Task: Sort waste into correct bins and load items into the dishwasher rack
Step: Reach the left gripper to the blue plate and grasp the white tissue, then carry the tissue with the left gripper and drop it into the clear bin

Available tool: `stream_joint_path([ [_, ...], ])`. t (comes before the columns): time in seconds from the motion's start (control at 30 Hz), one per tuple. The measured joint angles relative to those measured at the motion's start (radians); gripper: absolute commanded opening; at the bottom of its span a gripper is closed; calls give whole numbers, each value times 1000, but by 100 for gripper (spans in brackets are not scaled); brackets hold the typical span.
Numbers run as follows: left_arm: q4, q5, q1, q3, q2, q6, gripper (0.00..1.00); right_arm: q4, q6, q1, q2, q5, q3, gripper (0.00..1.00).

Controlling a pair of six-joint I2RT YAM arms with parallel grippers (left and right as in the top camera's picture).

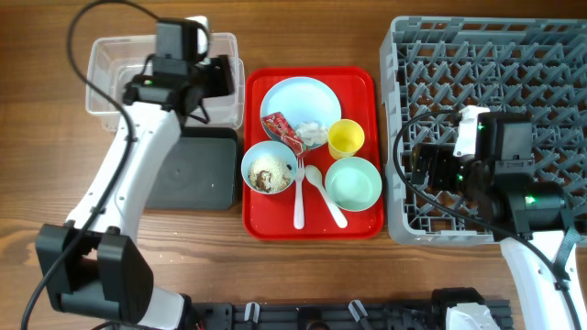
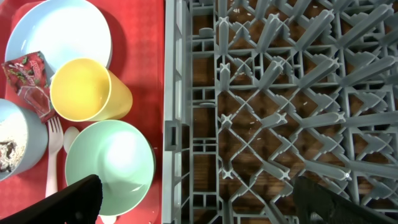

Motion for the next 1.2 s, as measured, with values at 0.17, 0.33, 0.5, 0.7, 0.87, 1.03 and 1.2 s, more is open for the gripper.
stream_joint_path([
  [0.17,-13,131,-198,0,51,97,80,0,0,0,0,0,0,100],
  [0.33,-7,147,-334,0,235,210,80,0,0,0,0,0,0,100],
  [0.5,44,149,-374,0,346,228,78,0,0,0,0,0,0,100],
  [0.7,76,134,-374,0,371,242,45,0,0,0,0,0,0,100],
  [0.87,78,126,-374,0,371,246,15,0,0,0,0,0,0,100],
  [1.03,78,126,-374,0,371,246,4,0,0,0,0,0,0,100],
  [1.2,75,121,-327,0,315,209,4,0,0,0,0,0,0,100],
])
